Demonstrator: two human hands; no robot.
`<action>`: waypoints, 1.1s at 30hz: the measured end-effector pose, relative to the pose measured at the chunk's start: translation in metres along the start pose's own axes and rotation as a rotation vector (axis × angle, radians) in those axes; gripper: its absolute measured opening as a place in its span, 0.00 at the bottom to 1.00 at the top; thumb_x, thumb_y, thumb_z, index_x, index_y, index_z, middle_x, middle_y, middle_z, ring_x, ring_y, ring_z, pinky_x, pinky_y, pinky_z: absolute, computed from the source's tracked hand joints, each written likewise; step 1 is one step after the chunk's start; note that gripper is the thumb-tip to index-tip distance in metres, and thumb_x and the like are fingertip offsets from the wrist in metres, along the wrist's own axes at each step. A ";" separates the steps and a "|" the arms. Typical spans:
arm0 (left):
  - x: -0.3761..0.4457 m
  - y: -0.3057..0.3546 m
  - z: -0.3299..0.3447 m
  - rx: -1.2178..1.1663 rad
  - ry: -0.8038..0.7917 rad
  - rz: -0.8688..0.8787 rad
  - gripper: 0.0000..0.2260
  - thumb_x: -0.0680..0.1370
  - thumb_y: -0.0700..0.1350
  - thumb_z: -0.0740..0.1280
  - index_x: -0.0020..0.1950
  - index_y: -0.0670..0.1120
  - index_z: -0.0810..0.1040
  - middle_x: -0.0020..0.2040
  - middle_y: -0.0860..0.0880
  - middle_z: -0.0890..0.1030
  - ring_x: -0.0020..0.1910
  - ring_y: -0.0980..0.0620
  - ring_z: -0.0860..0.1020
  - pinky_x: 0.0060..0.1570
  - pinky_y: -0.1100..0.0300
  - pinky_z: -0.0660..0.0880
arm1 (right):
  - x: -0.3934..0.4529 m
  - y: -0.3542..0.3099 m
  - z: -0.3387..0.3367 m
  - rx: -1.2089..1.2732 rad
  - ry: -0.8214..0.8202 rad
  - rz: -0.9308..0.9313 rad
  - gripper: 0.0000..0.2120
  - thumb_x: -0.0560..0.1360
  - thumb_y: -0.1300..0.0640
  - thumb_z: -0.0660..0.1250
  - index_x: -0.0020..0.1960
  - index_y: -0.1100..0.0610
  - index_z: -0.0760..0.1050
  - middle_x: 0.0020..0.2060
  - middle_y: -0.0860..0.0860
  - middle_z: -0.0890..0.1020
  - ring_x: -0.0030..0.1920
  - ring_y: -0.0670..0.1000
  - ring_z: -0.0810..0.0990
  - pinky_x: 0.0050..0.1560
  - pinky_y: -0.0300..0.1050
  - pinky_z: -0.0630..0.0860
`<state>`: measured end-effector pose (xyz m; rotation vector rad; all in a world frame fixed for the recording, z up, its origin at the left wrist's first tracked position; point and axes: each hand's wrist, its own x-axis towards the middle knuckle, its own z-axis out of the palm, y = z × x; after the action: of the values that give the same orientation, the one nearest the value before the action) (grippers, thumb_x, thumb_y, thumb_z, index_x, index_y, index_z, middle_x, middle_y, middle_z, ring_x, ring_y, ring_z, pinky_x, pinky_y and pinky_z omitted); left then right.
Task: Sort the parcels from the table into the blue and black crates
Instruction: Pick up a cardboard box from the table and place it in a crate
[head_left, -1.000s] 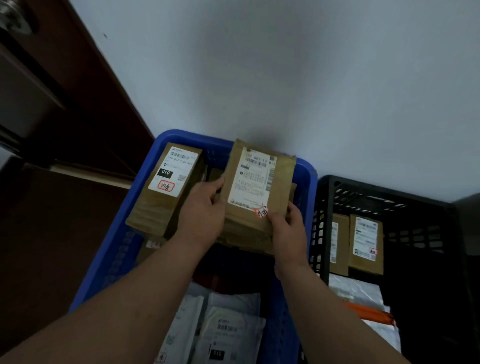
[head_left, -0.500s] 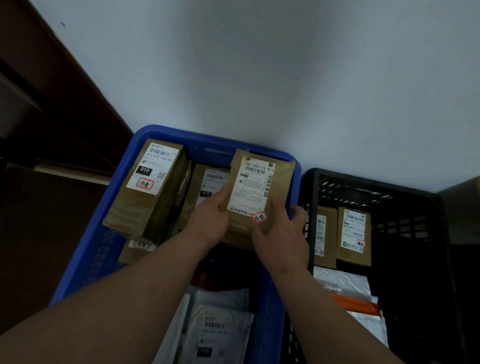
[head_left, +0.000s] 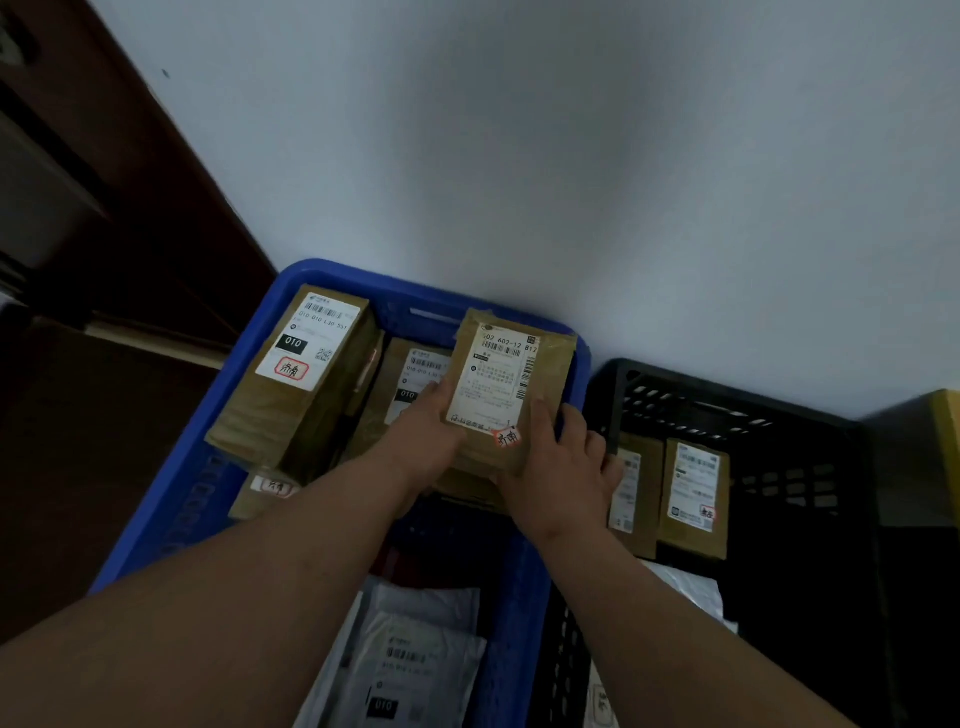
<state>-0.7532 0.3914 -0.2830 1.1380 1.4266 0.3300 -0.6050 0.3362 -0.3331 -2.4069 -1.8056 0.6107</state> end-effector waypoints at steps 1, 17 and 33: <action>-0.002 0.001 0.001 0.013 0.006 0.003 0.29 0.79 0.35 0.59 0.78 0.54 0.59 0.73 0.49 0.68 0.68 0.48 0.70 0.70 0.49 0.67 | -0.001 0.001 0.000 0.002 -0.010 0.000 0.45 0.69 0.40 0.69 0.74 0.40 0.42 0.75 0.52 0.52 0.68 0.59 0.56 0.67 0.61 0.51; -0.123 0.006 0.021 0.212 0.032 0.097 0.23 0.80 0.39 0.63 0.74 0.50 0.66 0.68 0.52 0.70 0.63 0.54 0.69 0.62 0.62 0.64 | -0.092 0.017 -0.057 0.181 -0.128 0.147 0.42 0.71 0.41 0.67 0.77 0.39 0.46 0.75 0.49 0.56 0.71 0.57 0.60 0.67 0.58 0.57; -0.276 0.016 0.145 0.391 -0.046 0.287 0.25 0.81 0.47 0.62 0.77 0.47 0.60 0.75 0.47 0.65 0.68 0.51 0.70 0.61 0.65 0.66 | -0.290 0.112 -0.125 0.288 -0.036 0.339 0.38 0.74 0.43 0.65 0.77 0.41 0.47 0.74 0.51 0.58 0.71 0.59 0.61 0.68 0.59 0.60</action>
<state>-0.6752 0.1253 -0.1405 1.6663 1.3200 0.2270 -0.5262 0.0531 -0.1727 -2.5205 -1.2211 0.8784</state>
